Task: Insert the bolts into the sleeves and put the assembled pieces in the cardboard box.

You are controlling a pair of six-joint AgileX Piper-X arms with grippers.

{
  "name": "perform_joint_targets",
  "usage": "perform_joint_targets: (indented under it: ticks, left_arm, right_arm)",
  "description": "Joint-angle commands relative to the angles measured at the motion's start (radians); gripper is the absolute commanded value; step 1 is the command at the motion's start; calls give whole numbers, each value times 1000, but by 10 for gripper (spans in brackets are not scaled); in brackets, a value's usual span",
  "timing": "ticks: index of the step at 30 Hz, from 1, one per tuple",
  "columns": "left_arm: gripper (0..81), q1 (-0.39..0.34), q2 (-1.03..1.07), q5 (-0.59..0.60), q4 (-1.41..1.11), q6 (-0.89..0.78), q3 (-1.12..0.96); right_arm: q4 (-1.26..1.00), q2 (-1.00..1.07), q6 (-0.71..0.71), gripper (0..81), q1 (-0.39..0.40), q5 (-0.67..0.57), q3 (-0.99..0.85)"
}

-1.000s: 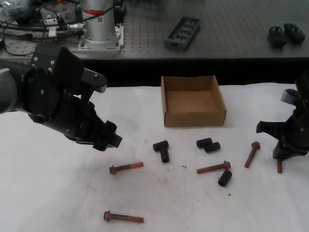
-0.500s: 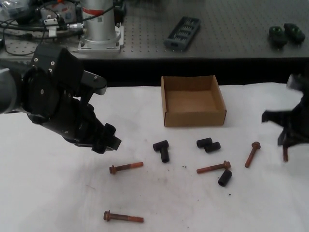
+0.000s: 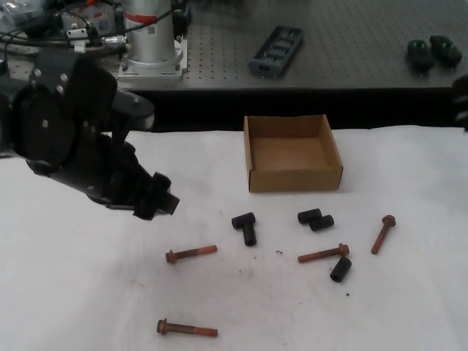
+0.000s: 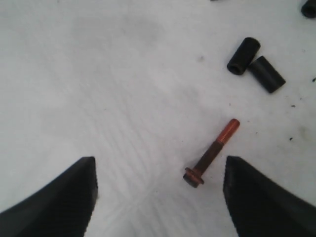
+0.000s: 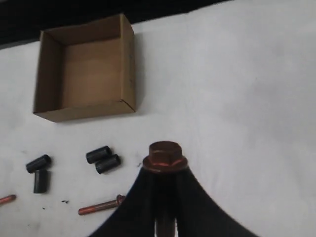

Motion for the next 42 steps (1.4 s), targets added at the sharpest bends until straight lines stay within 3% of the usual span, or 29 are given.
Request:
perform_joint_targets:
  ticks: [1,13,21,30,33,38,42]
  left_arm:
    - [522,-26,-48,2,7,-34,-12]
    - [512,-94,-90,2,85,40,-12]
    - [474,-100,-81,7,38,296,-12]
    - [477,-143,-74,1,-36,415,-12]
    - [477,-161,-48,2,-67,376,-12]
    - [477,-165,45,-2,-182,35,-12]
    - [477,-165,125,1,-236,-131,-23]
  right_arm:
    - [5,-108,-24,54,17,-14,31]
    - [4,-613,-29,54,75,-14,254]
    - [24,-928,-29,54,83,-23,365]
    - [95,-1080,-22,54,83,-72,396]
    - [115,-1088,-14,54,83,-112,396]
    - [130,-1097,-24,54,83,-112,396]
    - [145,-1119,-37,54,83,-112,396]
